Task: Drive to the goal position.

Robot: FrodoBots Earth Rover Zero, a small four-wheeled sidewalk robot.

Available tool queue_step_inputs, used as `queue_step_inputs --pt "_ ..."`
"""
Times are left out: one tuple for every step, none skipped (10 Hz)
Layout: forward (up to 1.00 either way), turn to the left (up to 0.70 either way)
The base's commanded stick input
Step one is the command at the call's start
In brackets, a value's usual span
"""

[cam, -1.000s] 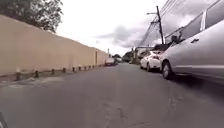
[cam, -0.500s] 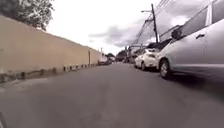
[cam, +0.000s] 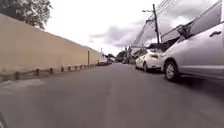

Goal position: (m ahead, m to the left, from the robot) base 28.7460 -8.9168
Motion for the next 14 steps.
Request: queue_step_inputs --pt "0.7 0.0" --pt "0.7 0.0" --pt "0.7 0.0" --pt "0.7 0.0" --pt "0.7 0.0" --pt "0.7 0.0" --pt "0.7 0.0" --pt "0.7 0.0" --pt "0.7 0.0" --pt "0.7 0.0" --pt "0.7 0.0" --pt "0.7 -0.32" --pt "0.7 -0.35" --pt "0.7 -0.26"
